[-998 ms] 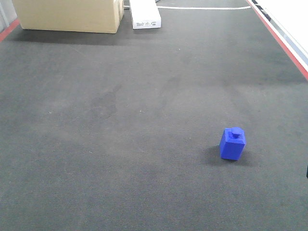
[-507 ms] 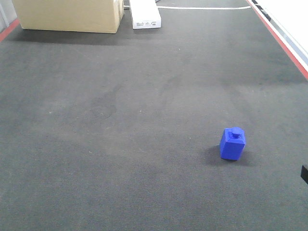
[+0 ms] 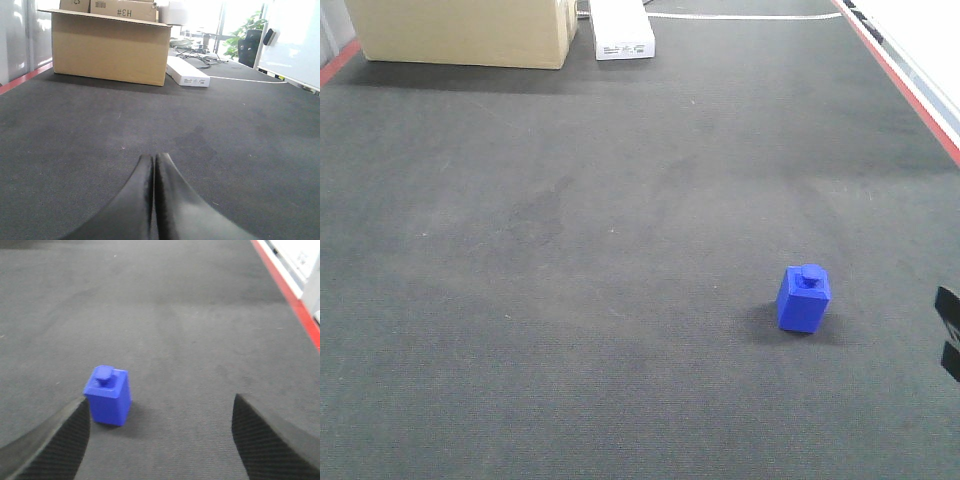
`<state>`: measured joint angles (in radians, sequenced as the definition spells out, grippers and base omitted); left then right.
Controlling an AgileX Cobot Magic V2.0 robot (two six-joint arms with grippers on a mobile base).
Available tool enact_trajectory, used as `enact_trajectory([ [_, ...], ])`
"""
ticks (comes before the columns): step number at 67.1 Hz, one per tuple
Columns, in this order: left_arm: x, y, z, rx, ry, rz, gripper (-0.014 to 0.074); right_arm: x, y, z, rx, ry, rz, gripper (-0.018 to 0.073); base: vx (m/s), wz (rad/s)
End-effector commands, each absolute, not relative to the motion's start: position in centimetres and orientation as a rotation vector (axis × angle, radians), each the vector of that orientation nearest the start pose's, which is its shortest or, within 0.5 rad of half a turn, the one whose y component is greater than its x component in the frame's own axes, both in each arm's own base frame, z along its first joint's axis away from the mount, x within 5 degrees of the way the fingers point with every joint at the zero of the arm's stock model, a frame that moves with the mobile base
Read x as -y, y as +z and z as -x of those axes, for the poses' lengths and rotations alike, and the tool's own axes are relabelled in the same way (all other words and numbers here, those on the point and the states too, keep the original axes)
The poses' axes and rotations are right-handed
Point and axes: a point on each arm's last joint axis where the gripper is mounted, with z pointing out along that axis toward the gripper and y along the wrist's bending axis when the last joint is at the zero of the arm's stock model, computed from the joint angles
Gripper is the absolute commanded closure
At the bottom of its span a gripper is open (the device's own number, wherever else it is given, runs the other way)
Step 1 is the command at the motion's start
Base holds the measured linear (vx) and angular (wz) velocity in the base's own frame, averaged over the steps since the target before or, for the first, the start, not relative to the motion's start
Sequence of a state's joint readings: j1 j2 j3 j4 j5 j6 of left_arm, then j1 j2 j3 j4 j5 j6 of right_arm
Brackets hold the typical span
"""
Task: Pour parts from conveyor to right shelf
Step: 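Lower the right gripper over the blue part and close on it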
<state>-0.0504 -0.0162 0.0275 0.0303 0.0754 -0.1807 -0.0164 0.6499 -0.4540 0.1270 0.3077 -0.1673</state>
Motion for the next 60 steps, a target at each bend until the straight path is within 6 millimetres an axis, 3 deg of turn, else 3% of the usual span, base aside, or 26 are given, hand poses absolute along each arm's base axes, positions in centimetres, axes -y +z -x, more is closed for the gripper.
enact_trajectory([
  [1, 0.3, 19.8, -5.6, -1.508, -0.174, 0.083, 0.0603, -0.8, 30.4, -14.6, -1.932, 0.018, 0.109, -0.0009, 0.00, 0.00],
  [21, 0.3, 19.8, -5.6, -1.508, -0.174, 0.083, 0.0603, -5.4, 32.3, -20.2, -2.068, 0.173, 0.324, 0.0019, 0.00, 0.00],
  [30, 0.3, 19.8, -5.6, -1.508, -0.174, 0.083, 0.0603, -6.7, 32.1, -23.7, -2.187, 0.240, 0.246, 0.0042, 0.00, 0.00],
  [44, 0.3, 19.8, -5.6, -1.508, -0.174, 0.083, 0.0603, -7.4, 30.8, -28.3, -2.393, 0.206, 0.108, 0.0043, 0.00, 0.00],
  [60, 0.3, 19.8, -5.6, -1.508, -0.174, 0.083, 0.0603, -7.6, 30.0, -31.9, -2.554, 0.143, -0.009, 0.0043, 0.00, 0.00],
])
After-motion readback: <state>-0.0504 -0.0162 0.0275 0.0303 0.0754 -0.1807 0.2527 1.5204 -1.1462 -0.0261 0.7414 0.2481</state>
